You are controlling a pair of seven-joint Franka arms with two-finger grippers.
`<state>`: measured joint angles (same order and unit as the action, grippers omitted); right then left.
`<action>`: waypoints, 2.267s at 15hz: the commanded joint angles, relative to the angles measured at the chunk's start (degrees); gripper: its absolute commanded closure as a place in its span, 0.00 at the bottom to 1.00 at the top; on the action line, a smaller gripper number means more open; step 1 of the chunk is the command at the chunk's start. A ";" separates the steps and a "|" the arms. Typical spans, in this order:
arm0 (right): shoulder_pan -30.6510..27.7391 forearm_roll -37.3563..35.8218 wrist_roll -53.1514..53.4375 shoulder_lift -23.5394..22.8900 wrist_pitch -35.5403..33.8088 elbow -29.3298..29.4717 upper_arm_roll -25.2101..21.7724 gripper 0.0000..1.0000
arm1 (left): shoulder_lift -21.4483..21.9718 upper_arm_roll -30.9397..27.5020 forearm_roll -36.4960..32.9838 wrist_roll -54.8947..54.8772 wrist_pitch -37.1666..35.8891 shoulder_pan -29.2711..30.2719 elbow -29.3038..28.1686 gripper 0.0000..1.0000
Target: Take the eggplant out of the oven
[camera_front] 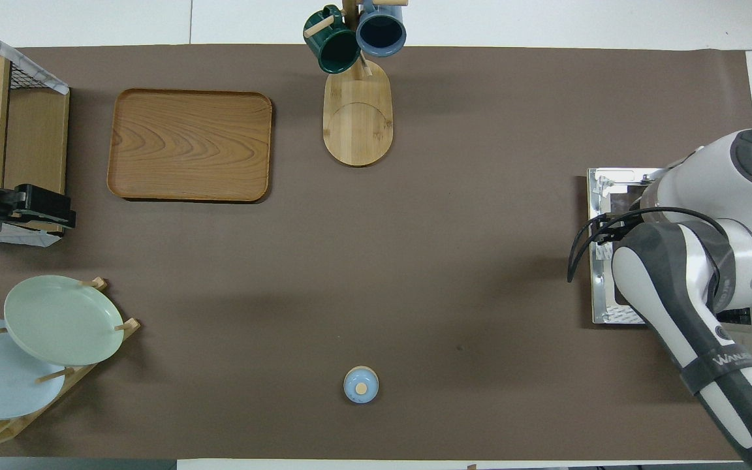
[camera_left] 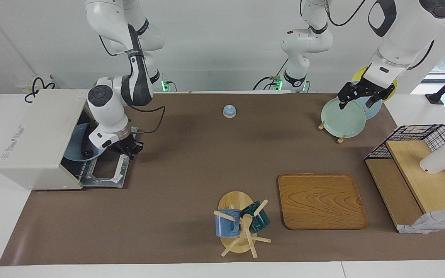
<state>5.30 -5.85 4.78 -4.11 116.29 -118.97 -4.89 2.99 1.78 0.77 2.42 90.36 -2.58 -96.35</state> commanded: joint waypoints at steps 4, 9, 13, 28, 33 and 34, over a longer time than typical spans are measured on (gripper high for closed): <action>-2.65 -5.14 -0.11 0.86 -0.63 -1.08 0.14 0.31 | 0.70 -0.19 0.02 0.04 -0.01 0.04 -0.33 0.00; -4.85 -5.05 -1.08 2.35 6.58 -6.70 0.14 0.86 | 0.70 -0.19 0.02 0.04 -0.01 0.04 -0.33 0.00; -2.85 -5.66 -1.70 2.44 3.52 -5.93 0.49 1.00 | 0.70 -0.19 0.02 0.04 -0.01 0.04 -0.33 0.00; 35.48 0.82 47.75 -27.25 -17.61 41.79 1.98 1.00 | 0.70 -0.19 0.02 0.04 -0.01 0.04 -0.33 0.00; 37.07 1.72 50.16 -27.70 -2.77 34.02 3.92 1.00 | 0.70 -0.19 0.02 0.04 -0.01 0.04 -0.33 0.00; 37.07 1.98 50.24 -27.18 -0.48 31.72 3.92 1.00 | 0.70 -0.19 0.02 0.04 -0.01 0.04 -0.33 0.00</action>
<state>43.12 -5.01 54.50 -32.73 111.31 -82.42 -1.33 2.99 1.78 0.77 2.42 90.36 -2.58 -96.35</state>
